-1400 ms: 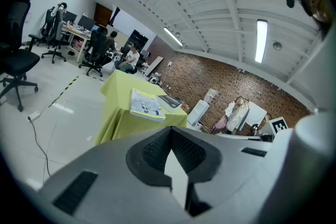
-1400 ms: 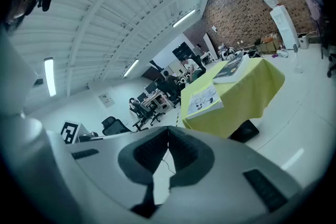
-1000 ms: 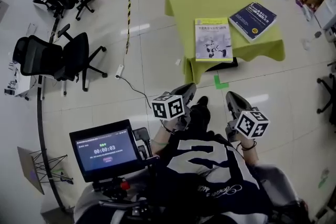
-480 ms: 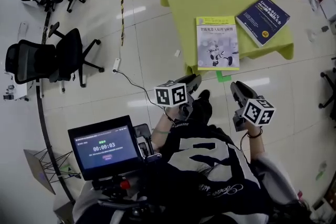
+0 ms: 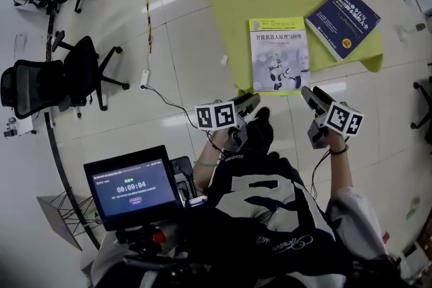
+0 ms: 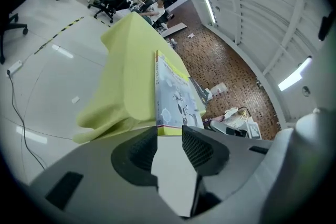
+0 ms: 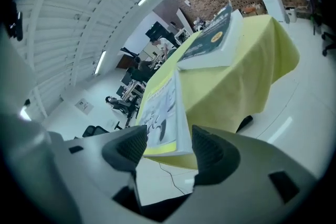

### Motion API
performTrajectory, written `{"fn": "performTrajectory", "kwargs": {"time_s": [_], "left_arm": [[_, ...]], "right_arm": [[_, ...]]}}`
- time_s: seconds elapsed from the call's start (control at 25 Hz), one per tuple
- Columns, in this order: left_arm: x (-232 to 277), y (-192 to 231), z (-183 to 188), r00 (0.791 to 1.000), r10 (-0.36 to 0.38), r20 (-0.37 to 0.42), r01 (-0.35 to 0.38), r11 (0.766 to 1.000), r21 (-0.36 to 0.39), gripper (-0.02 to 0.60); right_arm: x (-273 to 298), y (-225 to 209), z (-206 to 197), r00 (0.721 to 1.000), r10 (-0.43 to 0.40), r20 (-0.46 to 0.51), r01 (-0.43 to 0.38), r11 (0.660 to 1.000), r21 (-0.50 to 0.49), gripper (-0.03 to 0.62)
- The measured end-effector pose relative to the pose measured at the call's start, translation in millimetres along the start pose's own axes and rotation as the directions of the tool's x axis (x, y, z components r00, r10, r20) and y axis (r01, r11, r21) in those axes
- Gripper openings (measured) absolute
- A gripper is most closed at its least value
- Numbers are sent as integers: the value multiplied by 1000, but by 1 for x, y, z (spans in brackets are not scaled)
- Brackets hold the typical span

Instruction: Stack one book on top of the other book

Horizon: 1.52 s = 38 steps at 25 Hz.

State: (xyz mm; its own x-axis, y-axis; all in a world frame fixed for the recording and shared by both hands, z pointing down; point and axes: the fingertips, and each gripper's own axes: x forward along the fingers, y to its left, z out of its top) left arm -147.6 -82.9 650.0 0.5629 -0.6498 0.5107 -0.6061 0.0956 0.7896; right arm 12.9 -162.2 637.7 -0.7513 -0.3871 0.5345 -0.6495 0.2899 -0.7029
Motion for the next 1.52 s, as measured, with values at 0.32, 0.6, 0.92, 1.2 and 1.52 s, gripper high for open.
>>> {"fn": "performTrajectory", "kwargs": {"time_s": [0.32, 0.6, 0.92, 1.2, 1.52], "left_arm": [[8, 6, 0, 999, -18, -51, 18, 1000, -10, 137], [7, 3, -5, 996, -48, -78, 49, 999, 9, 137], [9, 5, -1, 988, -109, -111, 107, 994, -18, 166], [30, -13, -18, 978, -172, -115, 163, 983, -83, 166], [51, -21, -13, 985, -94, -145, 101, 994, 41, 164]], "right_arm": [[45, -13, -2, 992, 114, -50, -102, 975, 199, 222], [35, -5, 0, 988, 144, -58, -134, 980, 149, 101], [17, -3, -16, 986, 150, -74, -131, 969, 211, 92], [-33, -4, -50, 988, 117, -104, -99, 981, 165, 92], [-46, 2, -58, 994, 75, -77, -67, 992, 109, 91]]}}
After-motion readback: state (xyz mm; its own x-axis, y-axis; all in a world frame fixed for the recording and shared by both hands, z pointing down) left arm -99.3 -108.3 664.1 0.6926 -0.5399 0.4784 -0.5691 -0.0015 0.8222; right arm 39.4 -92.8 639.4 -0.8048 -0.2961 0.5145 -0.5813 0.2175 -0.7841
